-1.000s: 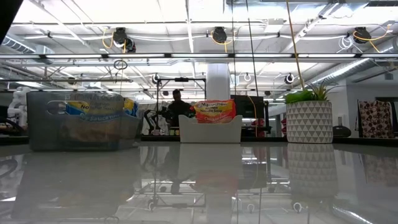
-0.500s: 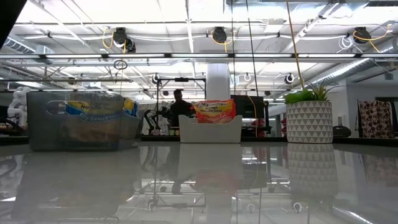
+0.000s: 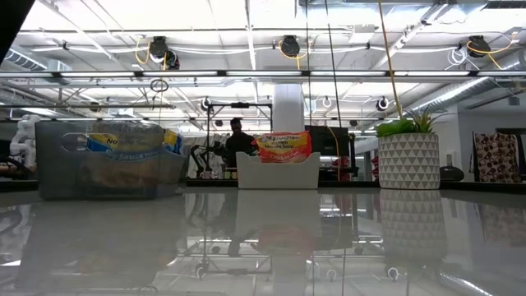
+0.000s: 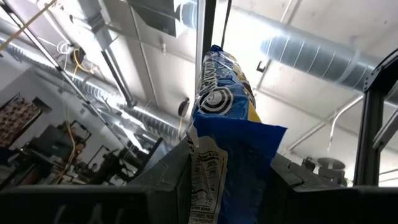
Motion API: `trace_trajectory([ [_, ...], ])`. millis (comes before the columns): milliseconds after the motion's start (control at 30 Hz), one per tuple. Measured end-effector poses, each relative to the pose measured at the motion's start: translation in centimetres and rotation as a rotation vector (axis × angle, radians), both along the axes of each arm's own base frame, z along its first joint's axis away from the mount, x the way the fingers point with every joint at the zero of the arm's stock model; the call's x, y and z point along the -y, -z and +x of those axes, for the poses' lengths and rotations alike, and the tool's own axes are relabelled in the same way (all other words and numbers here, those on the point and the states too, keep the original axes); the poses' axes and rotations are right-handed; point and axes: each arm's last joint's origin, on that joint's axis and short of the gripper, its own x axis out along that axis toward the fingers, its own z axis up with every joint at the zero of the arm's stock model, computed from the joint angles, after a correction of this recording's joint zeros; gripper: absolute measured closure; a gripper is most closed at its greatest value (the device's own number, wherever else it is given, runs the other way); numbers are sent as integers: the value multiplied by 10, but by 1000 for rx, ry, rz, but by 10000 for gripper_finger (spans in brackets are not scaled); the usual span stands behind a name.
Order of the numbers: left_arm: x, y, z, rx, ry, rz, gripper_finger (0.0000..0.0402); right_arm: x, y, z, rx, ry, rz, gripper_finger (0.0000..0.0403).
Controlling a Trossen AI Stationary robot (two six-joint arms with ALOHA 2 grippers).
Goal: Sort Maruchan noodles
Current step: Put the blue noodle pack into the black bin
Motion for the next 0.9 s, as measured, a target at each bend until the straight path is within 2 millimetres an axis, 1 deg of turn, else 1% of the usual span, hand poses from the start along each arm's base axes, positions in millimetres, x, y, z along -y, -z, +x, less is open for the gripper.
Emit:
trace_trajectory([
  [133,0,1,1,-8,5,-2,279,-5,21,11,117,35,-13,128],
  [233,1,1,1,-11,6,-2,279,-8,31,18,137,53,-37,128],
  [400,-1,3,2,-37,-34,-2,279,-13,35,28,139,94,-96,128],
  [500,-2,5,5,-86,-77,25,279,-13,36,32,125,178,-132,128],
  [600,-2,7,7,-125,-89,39,279,-11,37,32,92,267,-141,128],
  [733,-1,10,11,-177,-82,48,279,-9,37,33,84,302,-163,130],
  [800,0,12,13,-197,-82,53,279,-9,37,33,85,300,-159,138],
  [900,0,13,13,-207,-82,55,279,-9,37,33,88,295,-157,167],
])
